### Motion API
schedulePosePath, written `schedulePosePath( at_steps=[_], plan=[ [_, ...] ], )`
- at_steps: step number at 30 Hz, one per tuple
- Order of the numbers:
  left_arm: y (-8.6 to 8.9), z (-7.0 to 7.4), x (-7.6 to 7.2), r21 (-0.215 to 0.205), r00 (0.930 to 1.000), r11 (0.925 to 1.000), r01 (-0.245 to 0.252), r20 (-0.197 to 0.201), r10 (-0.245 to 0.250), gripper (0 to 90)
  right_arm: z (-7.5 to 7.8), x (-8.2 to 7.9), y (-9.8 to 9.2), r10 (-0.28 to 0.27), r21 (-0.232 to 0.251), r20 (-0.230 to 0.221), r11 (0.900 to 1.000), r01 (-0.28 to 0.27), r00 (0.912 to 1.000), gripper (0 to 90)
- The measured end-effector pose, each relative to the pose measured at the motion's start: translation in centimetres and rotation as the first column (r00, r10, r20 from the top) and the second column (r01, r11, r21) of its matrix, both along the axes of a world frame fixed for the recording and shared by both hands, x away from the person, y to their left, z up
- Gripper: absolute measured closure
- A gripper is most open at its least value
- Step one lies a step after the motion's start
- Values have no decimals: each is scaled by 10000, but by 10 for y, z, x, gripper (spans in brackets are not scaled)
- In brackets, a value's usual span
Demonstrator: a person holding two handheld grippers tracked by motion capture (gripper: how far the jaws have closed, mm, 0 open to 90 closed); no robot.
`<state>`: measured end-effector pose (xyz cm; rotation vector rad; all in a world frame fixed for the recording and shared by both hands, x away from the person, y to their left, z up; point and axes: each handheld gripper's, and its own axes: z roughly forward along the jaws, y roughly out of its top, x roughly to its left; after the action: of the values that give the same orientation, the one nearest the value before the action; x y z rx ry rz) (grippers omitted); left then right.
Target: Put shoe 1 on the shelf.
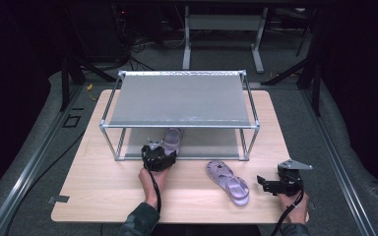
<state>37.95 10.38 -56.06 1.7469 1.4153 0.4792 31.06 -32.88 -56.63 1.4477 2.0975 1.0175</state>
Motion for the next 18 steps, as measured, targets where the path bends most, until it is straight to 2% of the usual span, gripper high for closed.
schedulePosePath(
  at_steps=[4,5,7,11,14,18],
  plan=[
    [-1,2,0,19,10000,10000,57,-17,-57,471,0,0,0,-22,13,-11,10000,22,10000,41],
    [-1,2,0,34,10000,10000,88,-23,-88,471,-1,1,0,-64,57,101,10000,64,9999,40],
    [-1,3,0,107,9998,9998,182,-42,-182,462,0,0,0,-13,8,-9,10000,13,10000,41],
    [-1,8,-1,506,9996,9984,261,41,-263,362,-1,1,0,-70,65,99,10000,69,9999,40],
    [2,14,-5,669,9994,9973,296,155,-307,270,0,0,0,-32,17,-25,10000,32,10000,41],
    [8,22,-15,791,9988,9962,371,302,-396,199,0,0,-1,-154,94,64,9998,154,9999,41]
  ],
)
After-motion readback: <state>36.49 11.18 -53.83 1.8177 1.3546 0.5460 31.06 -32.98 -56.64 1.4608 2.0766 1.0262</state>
